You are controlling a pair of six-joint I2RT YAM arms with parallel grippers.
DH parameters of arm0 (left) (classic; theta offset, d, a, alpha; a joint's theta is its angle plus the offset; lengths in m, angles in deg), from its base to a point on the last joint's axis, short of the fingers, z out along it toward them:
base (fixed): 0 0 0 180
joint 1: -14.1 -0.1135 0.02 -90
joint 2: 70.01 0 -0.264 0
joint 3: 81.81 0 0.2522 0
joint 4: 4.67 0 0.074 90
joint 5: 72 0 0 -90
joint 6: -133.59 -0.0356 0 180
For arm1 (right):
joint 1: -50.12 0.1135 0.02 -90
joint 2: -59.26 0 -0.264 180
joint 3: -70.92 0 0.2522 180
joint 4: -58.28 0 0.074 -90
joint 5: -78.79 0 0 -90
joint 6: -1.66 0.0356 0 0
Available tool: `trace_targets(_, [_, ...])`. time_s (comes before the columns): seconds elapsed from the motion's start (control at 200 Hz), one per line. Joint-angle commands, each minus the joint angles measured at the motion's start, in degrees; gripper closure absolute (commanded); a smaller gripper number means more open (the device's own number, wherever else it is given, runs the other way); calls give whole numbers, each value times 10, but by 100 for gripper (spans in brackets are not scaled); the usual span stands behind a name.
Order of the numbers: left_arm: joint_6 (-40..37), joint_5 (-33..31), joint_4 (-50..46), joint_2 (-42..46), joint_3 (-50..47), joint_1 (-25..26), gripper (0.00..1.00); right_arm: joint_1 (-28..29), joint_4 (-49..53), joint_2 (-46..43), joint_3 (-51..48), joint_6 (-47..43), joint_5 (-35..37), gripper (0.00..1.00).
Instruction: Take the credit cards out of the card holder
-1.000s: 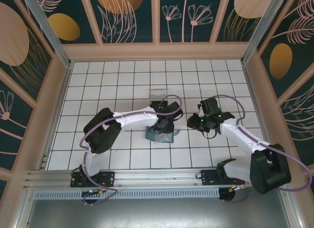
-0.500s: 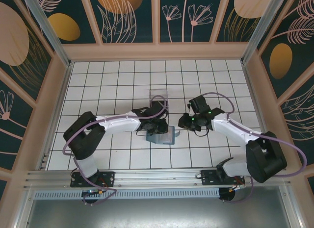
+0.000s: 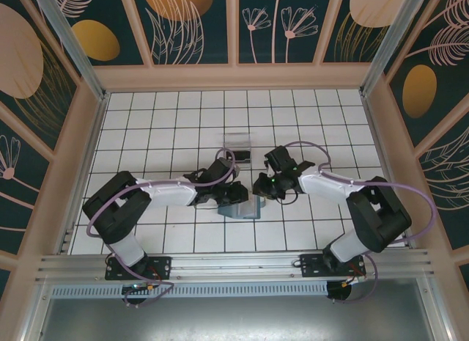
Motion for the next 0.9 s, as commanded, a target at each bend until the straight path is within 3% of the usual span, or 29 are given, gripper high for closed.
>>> trace_targets(0.0, [13, 17, 48, 17, -16, -5, 80, 12, -26, 13, 6, 25, -13, 81])
trace_targets(0.435, [8, 11, 44, 43, -34, -9, 80, 24, -49, 39, -3, 43, -19, 84])
trace_targets(0.62, [-11, -31, -15, 52, -22, -9, 79, 29, -62, 48, -7, 50, -21, 84])
trace_targets(0.796, [-17, -58, -47, 73, -11, -9, 68, 37, -70, 58, -2, 53, -27, 84])
trace_targets(0.891, [-36, -106, -110, 85, 16, -9, 64, 42, -73, 61, 4, 56, -27, 84])
